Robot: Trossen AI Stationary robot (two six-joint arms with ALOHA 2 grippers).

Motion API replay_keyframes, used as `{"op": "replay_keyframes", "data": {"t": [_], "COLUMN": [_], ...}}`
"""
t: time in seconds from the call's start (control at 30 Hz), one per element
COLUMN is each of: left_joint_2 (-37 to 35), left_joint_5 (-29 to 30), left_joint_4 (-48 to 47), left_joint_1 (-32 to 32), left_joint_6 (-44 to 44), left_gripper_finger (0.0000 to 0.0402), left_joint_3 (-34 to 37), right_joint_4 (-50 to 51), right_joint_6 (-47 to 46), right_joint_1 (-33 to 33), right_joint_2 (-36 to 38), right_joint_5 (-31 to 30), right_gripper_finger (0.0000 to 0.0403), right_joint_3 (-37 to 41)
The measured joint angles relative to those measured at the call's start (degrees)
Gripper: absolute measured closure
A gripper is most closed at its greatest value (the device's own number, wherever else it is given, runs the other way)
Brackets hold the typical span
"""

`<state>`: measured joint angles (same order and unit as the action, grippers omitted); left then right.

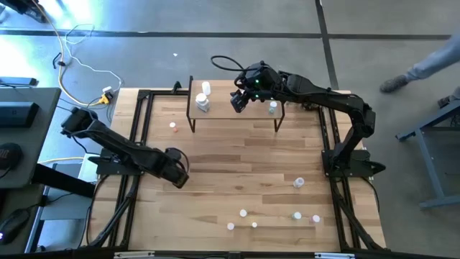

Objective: Pick and place medicine bottles onto shelf by color
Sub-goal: Put the left green transparent pill bottle on the shelf

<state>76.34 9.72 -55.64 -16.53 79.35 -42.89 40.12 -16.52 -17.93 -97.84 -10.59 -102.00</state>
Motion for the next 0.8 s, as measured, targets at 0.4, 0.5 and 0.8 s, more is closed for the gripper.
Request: {"op": "replay_keyframes", "data": {"t": [0.4,0.5,0.8], "left_joint_2": [2.69,2.71,2.71], "left_joint_5": [1.18,0.81,-0.31], "left_joint_4": [0.37,0.22,0.2], "left_joint_1": [0.02,0.02,0.02], "left_joint_6": [-2.59,-3.06,-3.06], "left_gripper_finger": [0.0179,0.0192,0.0229], "left_joint_3": [-0.04,-0.04,-0.04], "right_joint_4": [0.01,0.07,0.7], "right_joint_6": [-0.01,-0.01,0.01], "right_joint_1": [0.0,0.0,0.0], "right_joint_2": [0.0,0.0,0.0], "right_joint_5": [0.0,0.0,0.0], "right_gripper_finger": [0.019,0.019,0.019], "right_joint_3": [0.02,0.02,0.02]}}
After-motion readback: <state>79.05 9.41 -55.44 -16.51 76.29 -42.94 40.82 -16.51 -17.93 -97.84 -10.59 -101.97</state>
